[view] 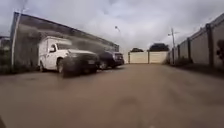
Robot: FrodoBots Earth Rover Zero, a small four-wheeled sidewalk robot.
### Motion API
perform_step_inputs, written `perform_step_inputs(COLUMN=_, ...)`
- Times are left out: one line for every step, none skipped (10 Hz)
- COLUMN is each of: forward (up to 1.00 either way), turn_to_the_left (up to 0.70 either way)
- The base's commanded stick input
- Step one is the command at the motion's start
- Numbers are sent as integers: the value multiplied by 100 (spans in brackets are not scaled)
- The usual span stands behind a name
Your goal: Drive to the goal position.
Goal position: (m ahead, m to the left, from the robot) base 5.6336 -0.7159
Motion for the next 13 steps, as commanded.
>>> perform_step_inputs(forward=70, turn_to_the_left=5)
perform_step_inputs(forward=70, turn_to_the_left=0)
perform_step_inputs(forward=70, turn_to_the_left=0)
perform_step_inputs(forward=70, turn_to_the_left=0)
perform_step_inputs(forward=70, turn_to_the_left=0)
perform_step_inputs(forward=70, turn_to_the_left=0)
perform_step_inputs(forward=70, turn_to_the_left=0)
perform_step_inputs(forward=70, turn_to_the_left=0)
perform_step_inputs(forward=70, turn_to_the_left=0)
perform_step_inputs(forward=70, turn_to_the_left=0)
perform_step_inputs(forward=70, turn_to_the_left=0)
perform_step_inputs(forward=70, turn_to_the_left=0)
perform_step_inputs(forward=70, turn_to_the_left=0)
